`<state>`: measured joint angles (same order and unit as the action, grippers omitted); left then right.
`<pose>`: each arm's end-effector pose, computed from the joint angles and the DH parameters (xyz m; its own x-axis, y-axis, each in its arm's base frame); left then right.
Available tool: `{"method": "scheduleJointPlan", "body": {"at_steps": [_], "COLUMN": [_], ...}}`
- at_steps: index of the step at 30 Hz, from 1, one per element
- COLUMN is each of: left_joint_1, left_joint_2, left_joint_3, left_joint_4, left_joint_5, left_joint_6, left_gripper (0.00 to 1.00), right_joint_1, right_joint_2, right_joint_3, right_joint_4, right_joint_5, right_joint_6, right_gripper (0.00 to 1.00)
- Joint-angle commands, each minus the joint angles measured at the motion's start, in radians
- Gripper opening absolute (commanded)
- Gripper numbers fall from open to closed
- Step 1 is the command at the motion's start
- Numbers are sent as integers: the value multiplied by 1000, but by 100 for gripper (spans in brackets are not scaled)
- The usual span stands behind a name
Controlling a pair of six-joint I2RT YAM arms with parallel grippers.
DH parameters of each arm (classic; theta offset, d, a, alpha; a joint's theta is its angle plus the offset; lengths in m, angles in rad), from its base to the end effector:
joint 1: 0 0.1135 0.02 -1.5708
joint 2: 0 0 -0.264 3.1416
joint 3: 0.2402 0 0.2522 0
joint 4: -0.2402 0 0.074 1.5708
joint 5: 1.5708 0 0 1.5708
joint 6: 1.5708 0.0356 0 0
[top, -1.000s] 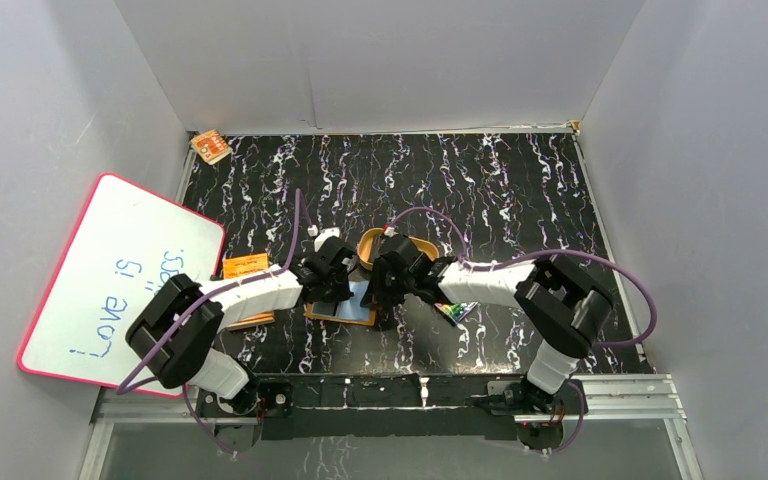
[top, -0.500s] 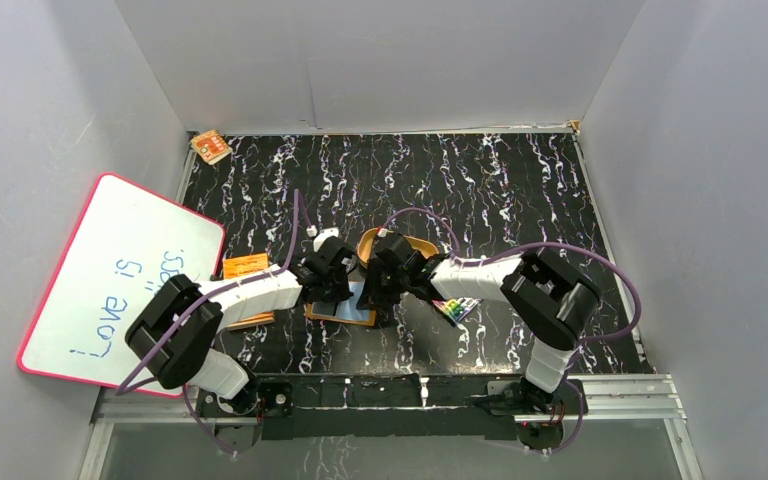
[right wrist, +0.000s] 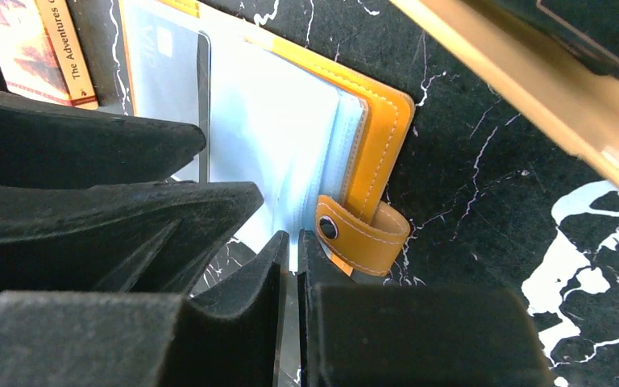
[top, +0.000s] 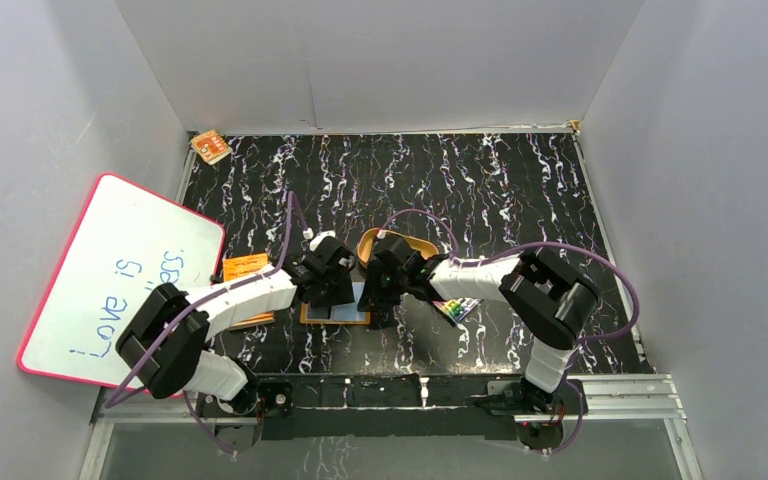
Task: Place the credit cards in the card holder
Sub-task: Turn over the card slot in the card holder.
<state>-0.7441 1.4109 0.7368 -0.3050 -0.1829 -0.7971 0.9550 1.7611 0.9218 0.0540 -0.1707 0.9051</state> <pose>0.2013 -0.1765 0.1776 -0.8497 -0.1738 -0.4977 -0.0235 0.9557 -0.2935 0.2003 0.2936 0.1534 -0.9395 0.0141 -0.3423 -0.2185 0.7449 0.6304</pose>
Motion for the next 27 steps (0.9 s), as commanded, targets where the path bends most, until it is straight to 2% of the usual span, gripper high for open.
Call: {"method": "scheduleJointPlan", "body": {"at_steps": [1,6,15,27], "left_joint_1": [-5,-6,-5,-6], "left_joint_2": [-59,-76,-20,-31], "left_joint_3": [44,39,20,3], "left_joint_4": [-67,-64,-38,-26], "left_joint_5": [15,21,33,37], "left_joint_6": [-3,-3,-2,-3], "left_gripper": [52,61,63,66], "right_joint_1": [-2,-2,-2,-2], "right_joint_2": [7,20,33,31], "right_joint_3": [26,33,38,32], "right_joint_4": [28,32,49,90], "right_joint_5": [2,-5,-33,-58], "right_joint_6": [-15,-15,-12,9], "right_gripper": [18,18,19,23]}}
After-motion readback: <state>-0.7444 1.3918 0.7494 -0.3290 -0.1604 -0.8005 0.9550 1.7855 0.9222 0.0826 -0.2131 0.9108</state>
